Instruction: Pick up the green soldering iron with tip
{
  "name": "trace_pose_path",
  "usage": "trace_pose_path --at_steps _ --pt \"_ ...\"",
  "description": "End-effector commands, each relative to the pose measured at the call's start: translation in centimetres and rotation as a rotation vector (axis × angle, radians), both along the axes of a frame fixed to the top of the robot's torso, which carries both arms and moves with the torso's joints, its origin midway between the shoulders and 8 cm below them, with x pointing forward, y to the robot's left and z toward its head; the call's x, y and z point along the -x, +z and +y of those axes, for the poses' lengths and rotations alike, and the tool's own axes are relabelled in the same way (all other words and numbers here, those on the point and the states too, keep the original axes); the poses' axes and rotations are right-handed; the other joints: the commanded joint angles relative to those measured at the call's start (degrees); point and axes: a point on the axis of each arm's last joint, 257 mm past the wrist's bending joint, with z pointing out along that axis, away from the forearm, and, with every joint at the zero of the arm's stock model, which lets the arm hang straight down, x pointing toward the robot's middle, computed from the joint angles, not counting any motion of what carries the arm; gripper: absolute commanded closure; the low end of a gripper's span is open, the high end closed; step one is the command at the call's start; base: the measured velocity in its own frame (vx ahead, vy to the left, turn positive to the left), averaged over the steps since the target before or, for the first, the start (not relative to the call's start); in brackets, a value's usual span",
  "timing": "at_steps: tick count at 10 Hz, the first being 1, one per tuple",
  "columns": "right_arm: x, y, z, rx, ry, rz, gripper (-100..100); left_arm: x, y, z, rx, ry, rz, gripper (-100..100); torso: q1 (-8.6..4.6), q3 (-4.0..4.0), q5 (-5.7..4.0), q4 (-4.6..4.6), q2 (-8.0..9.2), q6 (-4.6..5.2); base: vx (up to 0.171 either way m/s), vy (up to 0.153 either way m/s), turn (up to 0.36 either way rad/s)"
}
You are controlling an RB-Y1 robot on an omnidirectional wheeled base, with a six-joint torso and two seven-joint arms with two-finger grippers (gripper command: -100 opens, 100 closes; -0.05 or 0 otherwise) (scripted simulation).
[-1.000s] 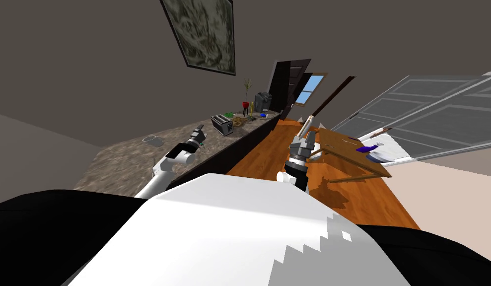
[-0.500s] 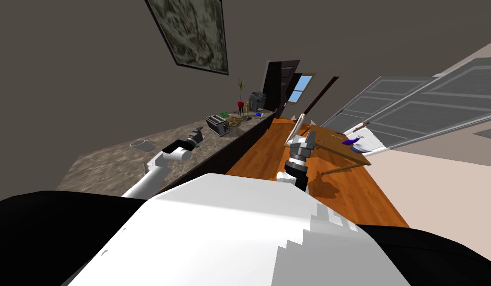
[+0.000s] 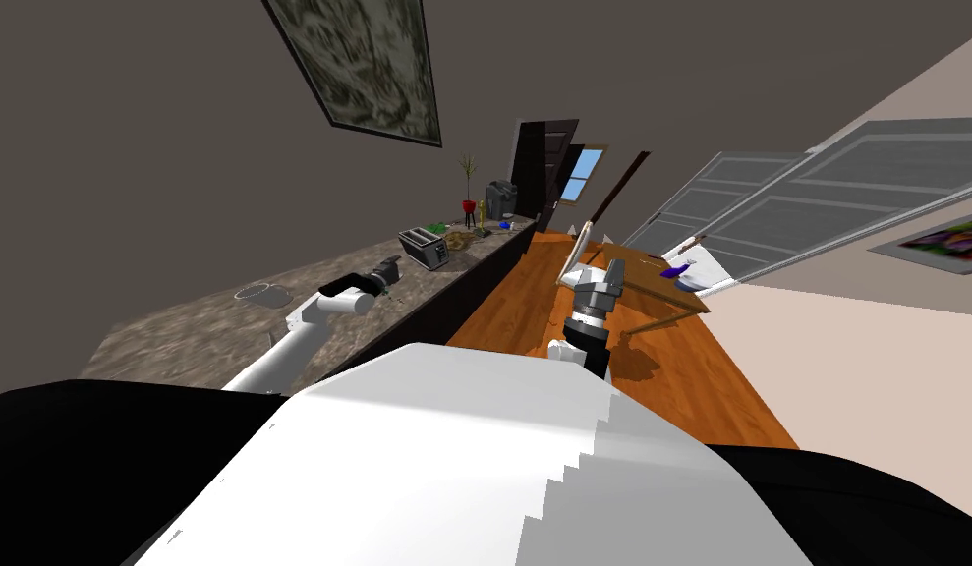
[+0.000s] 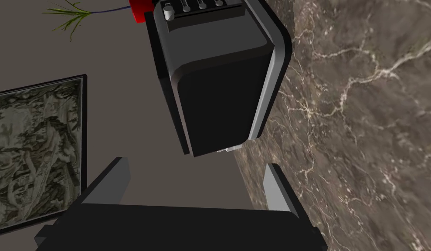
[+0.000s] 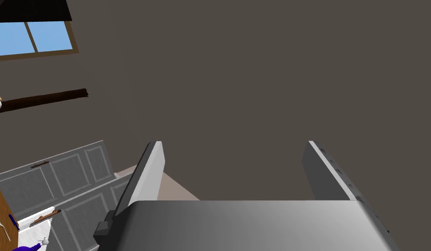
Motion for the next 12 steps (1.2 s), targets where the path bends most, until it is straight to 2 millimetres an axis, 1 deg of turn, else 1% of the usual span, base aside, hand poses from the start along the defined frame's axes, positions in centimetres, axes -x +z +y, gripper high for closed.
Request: trace_pose_path --at_steps 1,2,3,4,5,6,7,8,9,10,11,12 --pt "0.0 0.0 0.0 0.0 0.0 0.0 0 0.3 -1.0 0.7 0.003 0.009 0.052 -100 0.0 0.0 0.0 0.0 0.0 0.0 -0.021 0.008 -0.09" --pt "0.0 0.0 0.0 0.0 0.0 0.0 0 0.4 -1.3 0.7 0.003 0.011 0.065 -100 0.0 0.01 0.0 0.01 0.01 -0.04 -0.009 0.005 0.016" --pt "0.0 0.0 0.0 0.0 0.0 0.0 0 0.5 -2.2 2.1 0.007 0.025 0.115 -100 -0.01 0.0 0.0 0.0 -0.01 -0.05 -0.016 -0.001 -0.136" --pt "0.0 0.0 0.0 0.0 0.0 0.0 0 0.8 -2.8 2.1 0.008 0.027 0.139 -100 -0.02 -0.01 -0.01 0.0 -0.01 -0.01 -0.017 0.006 -0.138" --pt "0.0 0.0 0.0 0.0 0.0 0.0 0 1.0 -3.5 3.5 0.011 0.042 0.184 -100 -0.01 0.0 0.0 0.0 -0.01 -0.03 -0.024 0.012 -0.152" --pt "0.0 0.0 0.0 0.0 0.0 0.0 0 1.3 -4.1 3.5 0.014 0.044 0.211 -100 0.02 0.01 0.0 0.0 0.01 -0.02 -0.02 0.014 -0.083" --pt "0.0 0.0 0.0 0.0 0.0 0.0 0 1.4 -4.4 3.6 0.014 0.045 0.221 -100 0.03 0.01 0.01 0.01 0.02 -0.05 -0.009 0.006 -0.003" --pt "0.0 0.0 0.0 0.0 0.0 0.0 0 1.8 -5.1 4.9 0.018 0.061 0.271 -100 0.0 0.0 0.01 0.0 -0.02 -0.05 -0.018 0.006 -0.152" --pt "0.0 0.0 0.0 0.0 0.0 0.0 0 2.2 -5.7 4.9 0.02 0.063 0.296 -100 0.0 -0.01 0.0 0.0 -0.01 -0.01 -0.019 0.011 -0.094" --pt "0.0 0.0 0.0 0.0 0.0 0.0 0 2.6 -6.2 6.3 0.022 0.079 0.34 -100 0.01 0.0 0.0 0.0 0.0 -0.05 -0.023 0.01 -0.141" --pt "0.0 0.0 0.0 0.0 0.0 0.0 0 3.0 -6.7 6.3 0.025 0.081 0.366 -100 0.02 0.01 0.0 0.01 0.01 -0.03 -0.021 0.016 -0.072" --pt "0.0 0.0 0.0 0.0 0.0 0.0 0 3.5 -7.1 7.6 0.027 0.098 0.41 -100 0.03 0.01 0.01 0.01 0.01 -0.06 -0.035 0.018 -0.132"
